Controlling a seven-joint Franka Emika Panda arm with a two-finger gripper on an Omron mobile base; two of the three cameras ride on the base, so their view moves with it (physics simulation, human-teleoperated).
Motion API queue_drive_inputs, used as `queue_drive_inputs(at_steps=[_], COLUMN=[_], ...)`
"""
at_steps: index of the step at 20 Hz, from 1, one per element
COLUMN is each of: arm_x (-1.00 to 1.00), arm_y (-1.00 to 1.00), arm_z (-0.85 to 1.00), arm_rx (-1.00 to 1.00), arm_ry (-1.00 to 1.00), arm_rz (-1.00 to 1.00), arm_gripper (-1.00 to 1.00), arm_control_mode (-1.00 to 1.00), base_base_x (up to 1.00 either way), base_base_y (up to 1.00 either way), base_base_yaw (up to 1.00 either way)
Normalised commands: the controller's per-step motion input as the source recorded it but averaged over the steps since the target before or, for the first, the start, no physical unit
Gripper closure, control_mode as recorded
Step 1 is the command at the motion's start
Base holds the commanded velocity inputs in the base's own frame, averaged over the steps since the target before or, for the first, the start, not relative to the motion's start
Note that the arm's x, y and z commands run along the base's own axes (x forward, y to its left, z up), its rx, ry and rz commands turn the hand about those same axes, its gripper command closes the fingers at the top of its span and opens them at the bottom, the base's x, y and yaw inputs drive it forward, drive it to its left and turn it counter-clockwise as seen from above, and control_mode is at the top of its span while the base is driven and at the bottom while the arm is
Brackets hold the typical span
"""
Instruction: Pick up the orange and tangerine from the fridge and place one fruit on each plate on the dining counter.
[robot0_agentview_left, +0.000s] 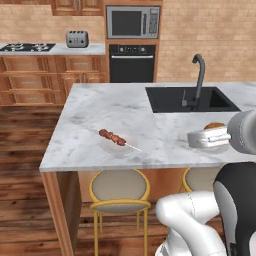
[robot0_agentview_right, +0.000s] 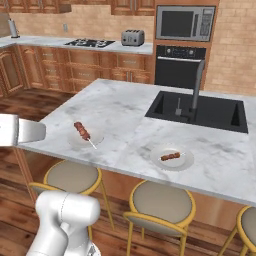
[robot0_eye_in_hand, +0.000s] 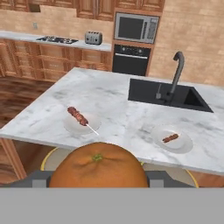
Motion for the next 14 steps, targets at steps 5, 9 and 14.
queue_drive_inputs(at_steps=[5, 9, 14], arm_x=[0.11, 0.53, 0.51], arm_y=[0.0, 0.13, 0.22], arm_z=[-0.03, -0.27, -0.35], arm_rx=[0.0, -0.08, -0.05], arm_ry=[0.0, 0.15, 0.19], arm_rz=[0.0, 0.0, 0.0], arm_gripper=[1.0, 1.0, 1.0], arm_control_mode=[-1.0, -1.0, -1.0], base_base_x=[0.35, 0.0, 0.0], base_base_y=[0.09, 0.0, 0.0], base_base_yaw=[0.0, 0.0, 0.0])
